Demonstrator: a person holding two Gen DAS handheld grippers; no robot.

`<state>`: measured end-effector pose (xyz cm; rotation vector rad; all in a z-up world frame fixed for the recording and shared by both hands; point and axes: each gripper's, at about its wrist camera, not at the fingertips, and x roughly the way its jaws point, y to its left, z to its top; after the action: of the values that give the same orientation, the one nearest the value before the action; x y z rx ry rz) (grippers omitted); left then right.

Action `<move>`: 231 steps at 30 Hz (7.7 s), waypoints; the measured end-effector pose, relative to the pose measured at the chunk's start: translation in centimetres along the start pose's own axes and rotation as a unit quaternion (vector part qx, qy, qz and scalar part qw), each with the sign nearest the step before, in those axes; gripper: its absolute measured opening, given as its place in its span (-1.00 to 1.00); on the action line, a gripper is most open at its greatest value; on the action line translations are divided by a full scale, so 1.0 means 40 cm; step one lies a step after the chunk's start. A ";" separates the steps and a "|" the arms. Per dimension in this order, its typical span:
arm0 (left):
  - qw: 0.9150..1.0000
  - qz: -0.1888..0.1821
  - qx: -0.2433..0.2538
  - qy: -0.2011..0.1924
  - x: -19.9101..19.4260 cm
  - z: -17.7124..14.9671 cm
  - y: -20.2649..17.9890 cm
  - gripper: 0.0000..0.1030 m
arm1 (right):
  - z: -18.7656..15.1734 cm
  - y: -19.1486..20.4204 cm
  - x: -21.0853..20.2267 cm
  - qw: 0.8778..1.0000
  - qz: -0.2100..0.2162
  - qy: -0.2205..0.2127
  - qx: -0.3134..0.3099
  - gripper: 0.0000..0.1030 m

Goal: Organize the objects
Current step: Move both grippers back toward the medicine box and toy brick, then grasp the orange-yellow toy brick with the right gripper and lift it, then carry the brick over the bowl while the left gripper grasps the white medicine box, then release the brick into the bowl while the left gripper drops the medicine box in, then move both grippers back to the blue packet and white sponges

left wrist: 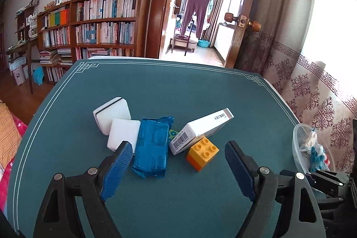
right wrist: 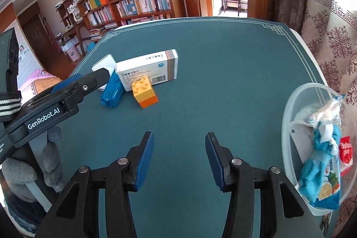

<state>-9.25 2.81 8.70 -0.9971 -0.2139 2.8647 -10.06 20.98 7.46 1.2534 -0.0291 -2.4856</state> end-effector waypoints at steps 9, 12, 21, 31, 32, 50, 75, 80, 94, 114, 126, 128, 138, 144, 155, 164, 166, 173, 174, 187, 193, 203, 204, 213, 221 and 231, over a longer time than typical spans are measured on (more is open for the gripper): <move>0.999 0.033 -0.026 0.004 0.008 -0.011 0.102 0.71 | 0.070 0.077 0.149 0.999 0.051 -0.005 -0.002 -0.04; 0.999 0.037 -0.034 0.006 0.012 -0.014 0.127 0.71 | 0.088 0.093 0.187 0.998 0.056 -0.003 -0.004 -0.04; 0.999 0.035 -0.037 0.009 0.019 -0.019 0.145 0.71 | 0.100 0.098 0.251 0.999 0.037 0.005 0.000 -0.27; 1.000 0.018 -0.004 0.013 0.047 -0.003 0.083 0.71 | 0.033 0.026 0.172 1.000 -0.010 0.007 0.018 -0.28; 1.000 0.014 0.001 0.013 0.049 -0.001 0.073 0.71 | 0.025 0.018 0.160 1.000 -0.012 0.006 0.021 -0.28; 0.990 -0.037 0.117 0.072 0.172 -0.025 -0.119 0.70 | -0.039 -0.080 -0.028 0.999 -0.011 -0.030 0.020 -0.33; 0.993 -0.034 0.092 0.065 0.156 -0.016 -0.064 0.70 | 0.005 -0.012 0.171 1.000 0.006 0.011 0.002 -0.36; 0.991 -0.040 0.105 0.070 0.174 -0.021 -0.086 0.70 | -0.037 -0.040 0.115 1.000 -0.003 0.014 0.002 -0.36; 0.981 -0.042 0.170 0.087 0.239 -0.027 -0.157 0.64 | -0.078 -0.070 -0.048 0.999 0.008 -0.029 0.018 -0.36; 0.976 -0.066 0.172 0.119 0.235 -0.065 -0.206 0.31 | -0.090 -0.158 -0.159 0.996 -0.012 -0.069 0.053 -0.36; 0.976 -0.114 0.163 0.084 0.146 -0.027 -0.315 0.31 | -0.117 -0.394 -0.282 0.977 -0.106 -0.098 0.159 -0.36; 0.975 -0.126 0.165 0.083 0.136 -0.026 -0.339 0.31 | -0.125 -0.443 -0.290 0.970 -0.116 -0.099 0.188 -0.36; 0.966 -0.157 0.191 0.079 0.118 -0.016 -0.459 0.31 | -0.163 -0.587 -0.266 0.956 -0.145 -0.076 0.241 -0.35; 0.960 -0.177 0.200 0.087 0.134 -0.005 -0.530 0.31 | -0.186 -0.628 -0.256 0.954 -0.141 -0.064 0.255 -0.34; 0.945 -0.251 0.154 0.141 0.215 0.003 -0.634 0.32 | -0.197 -0.620 -0.285 0.957 -0.116 -0.081 0.255 -0.33; 0.945 -0.263 0.099 0.169 0.247 -0.011 -0.616 0.63 | -0.204 -0.613 -0.294 0.958 -0.116 -0.088 0.248 -0.33; 0.946 -0.261 0.095 0.165 0.242 -0.005 -0.605 0.64 | -0.202 -0.607 -0.296 0.959 -0.115 -0.089 0.245 -0.33; 0.952 -0.267 0.079 0.129 0.182 0.023 -0.562 0.70 | -0.191 -0.580 -0.315 0.962 -0.115 -0.100 0.228 -0.33; 0.952 -0.268 0.074 0.124 0.175 0.029 -0.556 0.70 | -0.189 -0.575 -0.317 0.962 -0.116 -0.101 0.226 -0.33; 0.972 -0.159 0.123 0.120 0.253 -0.015 -0.580 0.70 | -0.189 -0.552 -0.334 0.962 -0.125 -0.107 0.219 -0.33; 0.974 -0.136 0.134 0.125 0.268 -0.030 -0.583 0.70 | -0.187 -0.543 -0.335 0.962 -0.126 -0.106 0.218 -0.33; 0.976 -0.132 0.135 0.108 0.212 -0.023 -0.538 0.80 | -0.168 -0.500 -0.351 0.964 -0.124 -0.113 0.206 -0.33; 0.977 -0.129 0.138 0.101 0.201 -0.021 -0.532 0.82 | -0.164 -0.493 -0.351 0.965 -0.123 -0.114 0.202 -0.32; 0.985 -0.096 0.127 0.060 0.125 0.001 -0.413 0.85 | -0.110 -0.372 -0.342 0.974 -0.108 -0.120 0.159 -0.20; 0.995 -0.031 0.083 0.039 0.088 0.021 -0.226 0.85 | -0.060 -0.215 -0.288 0.985 -0.073 -0.108 0.110 -0.13; 0.998 0.047 0.033 0.012 0.035 0.014 0.001 0.85 | -0.038 -0.026 -0.154 0.994 0.001 -0.087 0.071 -0.13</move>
<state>-10.69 2.93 8.29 -1.0565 -0.0727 2.9195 -5.86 24.14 11.12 1.0839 -0.2558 -2.6237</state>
